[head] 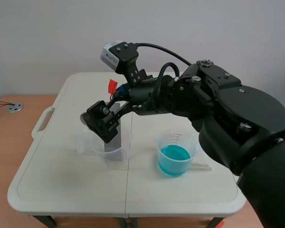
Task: Hold the metal plate by the orange handle, dip it into the blue solution, take it out and point at it, then put the plate back in the beaker on the left.
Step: 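Return to the home posture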
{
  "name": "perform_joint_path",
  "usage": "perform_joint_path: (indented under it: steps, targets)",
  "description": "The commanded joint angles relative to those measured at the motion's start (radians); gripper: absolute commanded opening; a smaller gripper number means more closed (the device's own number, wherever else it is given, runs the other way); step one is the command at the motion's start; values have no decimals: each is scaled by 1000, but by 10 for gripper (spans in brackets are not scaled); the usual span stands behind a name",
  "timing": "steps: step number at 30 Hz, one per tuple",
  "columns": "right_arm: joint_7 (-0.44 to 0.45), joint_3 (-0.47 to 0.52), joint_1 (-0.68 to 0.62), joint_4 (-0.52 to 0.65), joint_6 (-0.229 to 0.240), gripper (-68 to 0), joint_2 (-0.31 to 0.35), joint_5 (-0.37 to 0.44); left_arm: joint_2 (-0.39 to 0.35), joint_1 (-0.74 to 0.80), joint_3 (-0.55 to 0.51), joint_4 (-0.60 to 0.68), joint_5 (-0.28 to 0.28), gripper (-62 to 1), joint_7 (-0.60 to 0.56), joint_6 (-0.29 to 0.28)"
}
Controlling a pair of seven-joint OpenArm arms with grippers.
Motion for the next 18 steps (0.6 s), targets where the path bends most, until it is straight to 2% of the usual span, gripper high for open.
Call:
perform_joint_path:
  steps: [1,8,11,13,18]
  targets:
    - [17,20,15,14,-11,-11,0,4,0,-6,-6,3,-7,14,-7,-6]
    - [15,58,11,80,-11,-11,17,4,3,-40,-6,3,-11,14,-10,-7]
    - [15,69,-15,158,-16,-11,43,4,5,-47,-6,7,-10,14,-39,-7]
    - [14,82,-42,229,-35,-11,65,4,5,-56,-11,16,-11,14,-73,3]
    - [11,129,-151,406,-72,-11,122,-6,5,-54,-102,100,-132,14,-151,30]
